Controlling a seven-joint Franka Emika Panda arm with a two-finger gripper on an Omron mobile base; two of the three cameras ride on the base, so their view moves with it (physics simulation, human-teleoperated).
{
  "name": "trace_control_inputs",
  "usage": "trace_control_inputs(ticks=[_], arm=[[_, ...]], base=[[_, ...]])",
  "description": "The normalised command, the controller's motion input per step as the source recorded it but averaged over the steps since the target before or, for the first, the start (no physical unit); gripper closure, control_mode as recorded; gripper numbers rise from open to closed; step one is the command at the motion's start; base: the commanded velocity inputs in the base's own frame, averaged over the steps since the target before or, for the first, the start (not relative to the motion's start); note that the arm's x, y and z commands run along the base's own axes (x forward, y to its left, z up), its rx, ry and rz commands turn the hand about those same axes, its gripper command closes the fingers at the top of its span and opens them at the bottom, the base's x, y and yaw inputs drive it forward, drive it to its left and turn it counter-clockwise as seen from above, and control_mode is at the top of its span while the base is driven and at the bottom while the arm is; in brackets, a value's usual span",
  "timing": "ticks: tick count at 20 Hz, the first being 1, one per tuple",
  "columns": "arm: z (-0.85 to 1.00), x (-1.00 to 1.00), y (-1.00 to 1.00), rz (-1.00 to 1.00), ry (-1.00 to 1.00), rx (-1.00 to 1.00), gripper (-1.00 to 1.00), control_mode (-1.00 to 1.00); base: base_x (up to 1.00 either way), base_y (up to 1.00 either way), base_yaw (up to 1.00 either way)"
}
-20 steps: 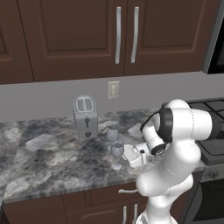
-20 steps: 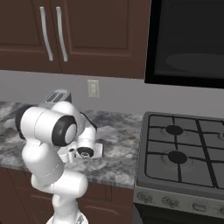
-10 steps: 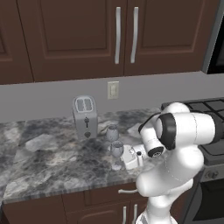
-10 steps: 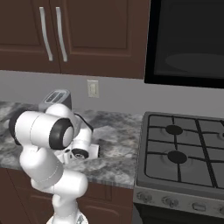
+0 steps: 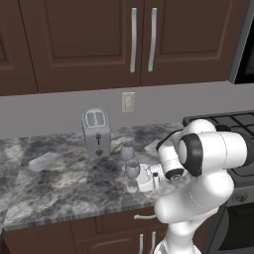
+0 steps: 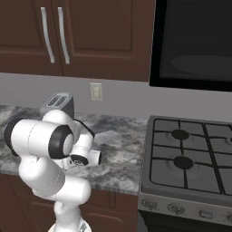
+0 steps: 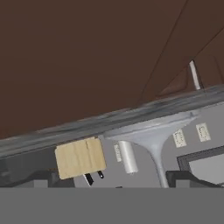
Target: Retrieve the wine glasses from the counter and place one next to each plate.
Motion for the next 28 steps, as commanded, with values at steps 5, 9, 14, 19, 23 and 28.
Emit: trace_control_inputs(ticks=[5,9,14,19,23,28], arm=[[0.0,-0.02,-0.01,-0.04,0.0,0.02,1.0,-1.0],[0.0,-0.13,0.0,-0.01,0.0,0.0,1.0,-1.0],[0.41,-0.48,-0.01,-0.1,-0.06,0.04,1.0,-1.0],[1.0,-0.84,-0.44,-0.19,-0.11,0.04,1.0,-1.0],[1.0,-0.82,-0.54,-0.14,-0.1,0.0,1.0,-1.0],[1.0,-0.66,-0.51,-0.12,-0.03,0.0,1.0,-1.0]], base=[[0.0,0.0,0.0],[0.0,0.0,0.0],[0.0,0.0,0.0],[0.0,0.0,0.0],[0.0,0.0,0.0],[0.0,0.0,0.0]])
